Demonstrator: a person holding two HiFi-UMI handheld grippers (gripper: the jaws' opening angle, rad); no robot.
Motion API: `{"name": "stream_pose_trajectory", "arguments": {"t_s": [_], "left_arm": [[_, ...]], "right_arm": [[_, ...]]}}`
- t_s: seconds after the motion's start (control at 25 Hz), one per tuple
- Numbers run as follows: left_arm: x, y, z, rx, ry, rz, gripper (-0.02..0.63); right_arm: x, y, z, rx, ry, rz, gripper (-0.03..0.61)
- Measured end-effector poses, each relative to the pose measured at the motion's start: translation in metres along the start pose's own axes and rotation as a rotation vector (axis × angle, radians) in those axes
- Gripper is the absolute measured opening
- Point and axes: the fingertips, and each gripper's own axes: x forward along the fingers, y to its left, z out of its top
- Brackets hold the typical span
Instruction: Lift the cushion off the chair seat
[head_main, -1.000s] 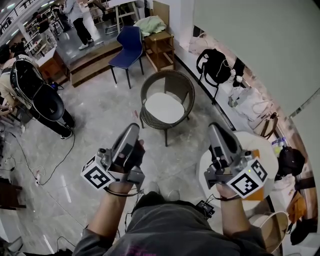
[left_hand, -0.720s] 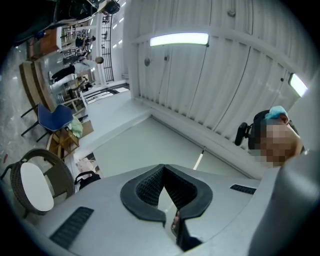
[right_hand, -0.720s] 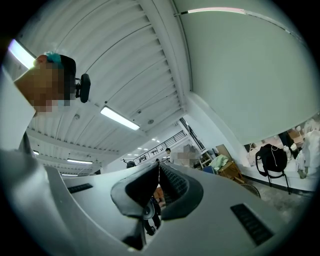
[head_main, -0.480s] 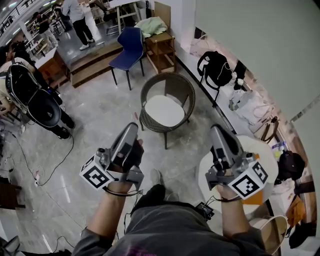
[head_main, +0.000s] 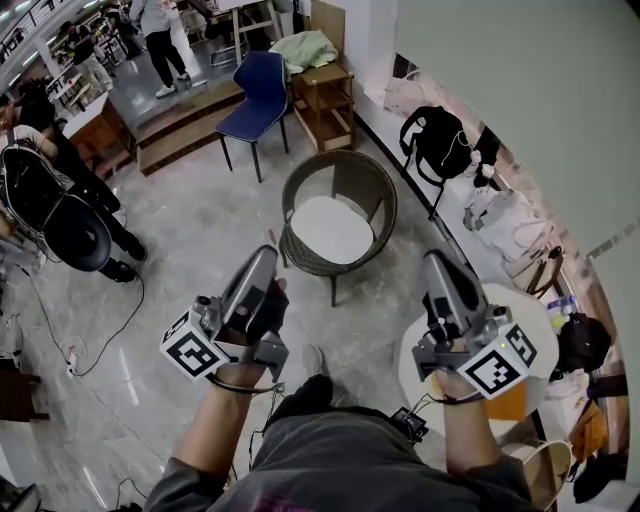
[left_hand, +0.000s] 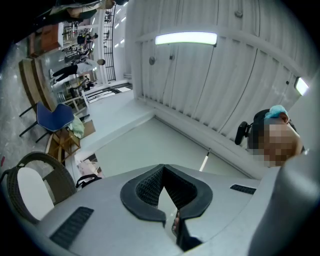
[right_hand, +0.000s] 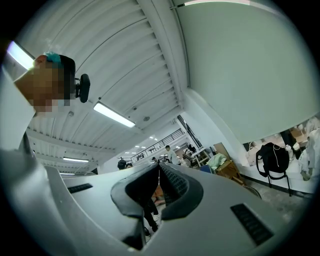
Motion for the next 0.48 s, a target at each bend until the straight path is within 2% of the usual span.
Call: {"name": "stream_pose_trajectory", "arguments": {"t_s": [0.48], "left_arm": [[0.036,0.095,0.051,-0.041,0.014,0.014,0.008]], "right_arm": [[0.101,-0.046,-0.019,0.013,0.026,-0.034,0.014]]}}
